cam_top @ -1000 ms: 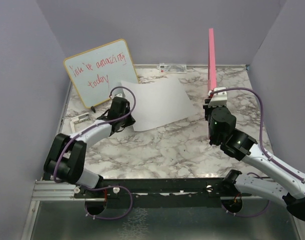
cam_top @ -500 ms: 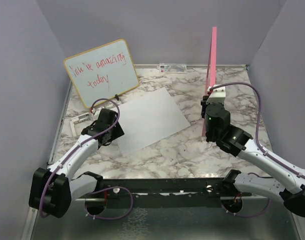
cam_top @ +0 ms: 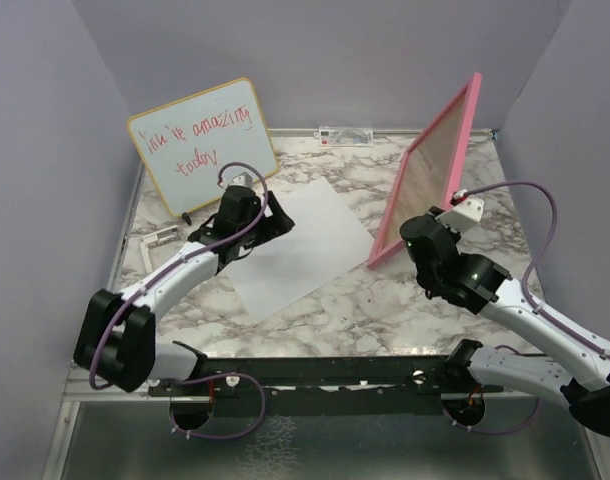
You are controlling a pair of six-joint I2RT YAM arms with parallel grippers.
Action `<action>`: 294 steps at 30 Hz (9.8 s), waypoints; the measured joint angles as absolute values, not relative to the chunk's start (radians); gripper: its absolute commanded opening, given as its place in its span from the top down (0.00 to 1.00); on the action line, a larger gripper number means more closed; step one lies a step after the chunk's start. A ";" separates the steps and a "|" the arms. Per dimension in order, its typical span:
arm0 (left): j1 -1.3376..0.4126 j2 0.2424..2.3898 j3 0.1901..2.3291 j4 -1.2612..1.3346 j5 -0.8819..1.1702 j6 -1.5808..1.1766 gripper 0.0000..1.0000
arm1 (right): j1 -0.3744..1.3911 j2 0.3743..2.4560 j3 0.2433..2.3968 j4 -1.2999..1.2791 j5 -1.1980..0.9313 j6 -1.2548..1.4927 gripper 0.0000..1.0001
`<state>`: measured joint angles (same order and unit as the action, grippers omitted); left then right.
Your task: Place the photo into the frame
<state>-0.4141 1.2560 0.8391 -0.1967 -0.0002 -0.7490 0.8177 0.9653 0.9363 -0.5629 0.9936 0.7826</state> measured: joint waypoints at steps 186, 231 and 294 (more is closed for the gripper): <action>-0.559 1.961 1.387 -0.213 0.404 -0.699 0.19 | 0.820 1.012 1.047 -0.145 0.739 0.108 0.99; -0.290 1.682 1.667 -0.228 0.240 -0.865 0.21 | 1.213 1.501 1.432 -0.519 0.852 0.223 0.95; -0.216 1.431 1.206 -0.477 0.401 -0.574 0.96 | 0.394 1.691 1.174 -0.389 0.000 0.757 0.33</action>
<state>-0.2157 1.4311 1.2064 -0.4770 0.4011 -0.5739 0.3943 1.6905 1.1736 -0.3889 0.0002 0.7574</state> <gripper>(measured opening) 0.264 0.651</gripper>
